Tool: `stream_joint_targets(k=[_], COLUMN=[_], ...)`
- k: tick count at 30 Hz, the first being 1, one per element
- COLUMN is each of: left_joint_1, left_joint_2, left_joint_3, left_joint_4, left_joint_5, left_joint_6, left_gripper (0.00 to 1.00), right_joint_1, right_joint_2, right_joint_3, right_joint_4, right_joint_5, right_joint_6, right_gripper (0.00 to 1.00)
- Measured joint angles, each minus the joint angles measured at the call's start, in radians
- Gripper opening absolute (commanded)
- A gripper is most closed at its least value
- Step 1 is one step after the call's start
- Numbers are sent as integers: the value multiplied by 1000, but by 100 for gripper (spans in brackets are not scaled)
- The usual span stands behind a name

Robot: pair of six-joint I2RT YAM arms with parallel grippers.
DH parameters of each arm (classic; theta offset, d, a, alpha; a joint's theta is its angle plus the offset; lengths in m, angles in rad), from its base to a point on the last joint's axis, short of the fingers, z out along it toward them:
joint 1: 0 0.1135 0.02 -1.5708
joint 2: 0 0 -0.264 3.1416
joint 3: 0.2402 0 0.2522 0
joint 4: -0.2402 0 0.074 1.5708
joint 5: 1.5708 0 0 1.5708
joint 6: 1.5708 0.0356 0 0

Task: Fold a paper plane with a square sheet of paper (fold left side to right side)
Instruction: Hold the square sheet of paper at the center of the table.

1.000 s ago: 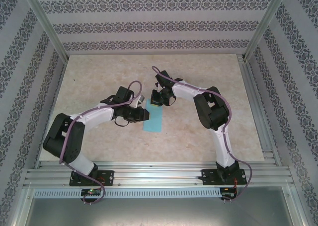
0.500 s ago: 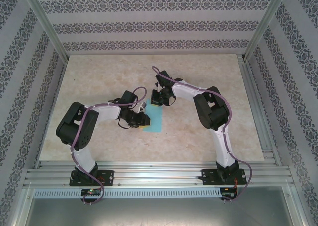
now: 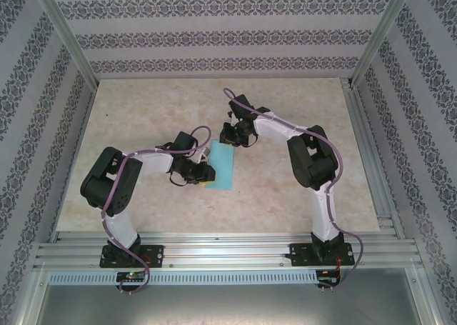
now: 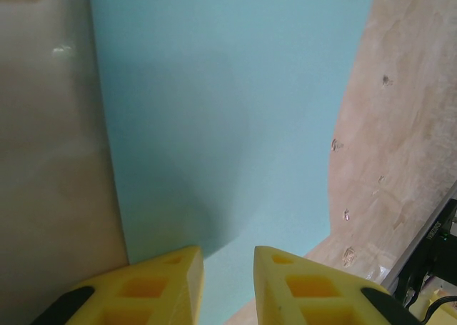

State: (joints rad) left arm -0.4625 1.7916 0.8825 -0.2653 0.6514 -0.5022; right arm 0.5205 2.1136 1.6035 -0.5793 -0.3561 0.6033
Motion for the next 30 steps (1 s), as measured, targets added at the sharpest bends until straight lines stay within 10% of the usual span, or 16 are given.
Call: stream_joint_targets(k=[9, 30], left_joint_1=[-2, -7], left_joint_2=[-10, -16], left_joint_3=[-16, -16], left_joint_4=[23, 19], left_joint_5=[-5, -18], left_joint_6=[0, 0], left_gripper=[26, 27], right_joint_1=[63, 217], right_joint_2=[-388, -261], right_joint_3=[-476, -602], right_joint_4=[187, 333], right_joint_5=[3, 7], right_joint_6=[114, 268], right_gripper=[5, 5])
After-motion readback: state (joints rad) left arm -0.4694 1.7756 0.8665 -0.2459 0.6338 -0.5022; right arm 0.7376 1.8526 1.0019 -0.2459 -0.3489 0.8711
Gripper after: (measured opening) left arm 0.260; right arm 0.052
